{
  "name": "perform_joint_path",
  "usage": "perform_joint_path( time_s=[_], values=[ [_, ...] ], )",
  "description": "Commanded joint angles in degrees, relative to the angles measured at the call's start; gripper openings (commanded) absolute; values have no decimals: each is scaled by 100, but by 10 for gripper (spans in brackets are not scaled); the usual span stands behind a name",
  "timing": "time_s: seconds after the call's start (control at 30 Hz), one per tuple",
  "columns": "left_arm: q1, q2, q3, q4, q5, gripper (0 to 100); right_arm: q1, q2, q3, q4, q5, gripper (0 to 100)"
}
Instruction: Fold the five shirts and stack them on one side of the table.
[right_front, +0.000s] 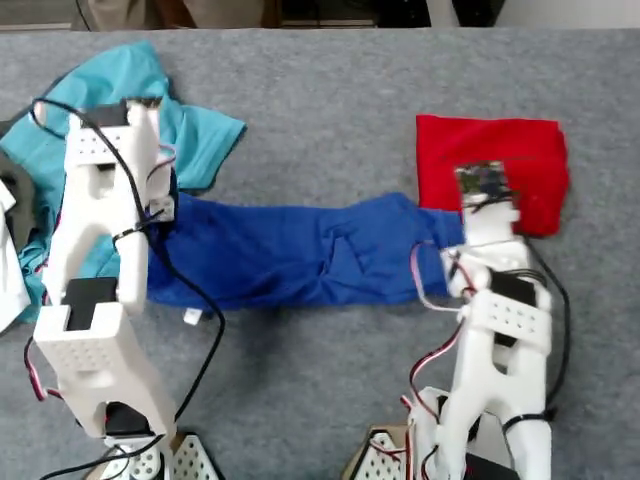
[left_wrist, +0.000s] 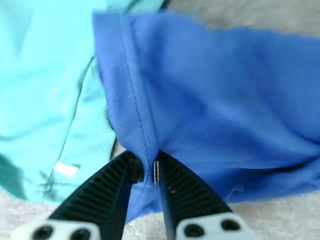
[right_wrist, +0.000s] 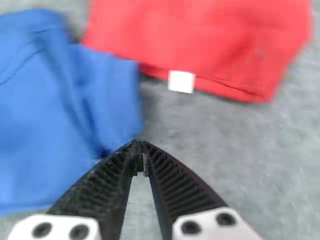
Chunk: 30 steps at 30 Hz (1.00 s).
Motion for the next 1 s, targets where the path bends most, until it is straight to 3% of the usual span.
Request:
perform_joint_path(
  time_s=[0.0, 0.23, 0.43, 0.77, 0.97],
  values=[
    [554, -110, -668, 237, 62, 19, 743, -180, -611, 44, -185, 2],
    [2198, -101, -686, 220, 466, 19, 2211, -163, -1446, 563, 62, 2],
    [3701, -40, -1143, -105, 492, 19, 2923, -154, -708, -9, 440, 2],
    [4791, 470, -1266, -1811, 501, 22, 3758, -136, -215, -149, 677, 2],
    [5380, 1218, -1952, -1969, 949, 23, 3776, -136, -259, -149, 756, 2]
  ],
)
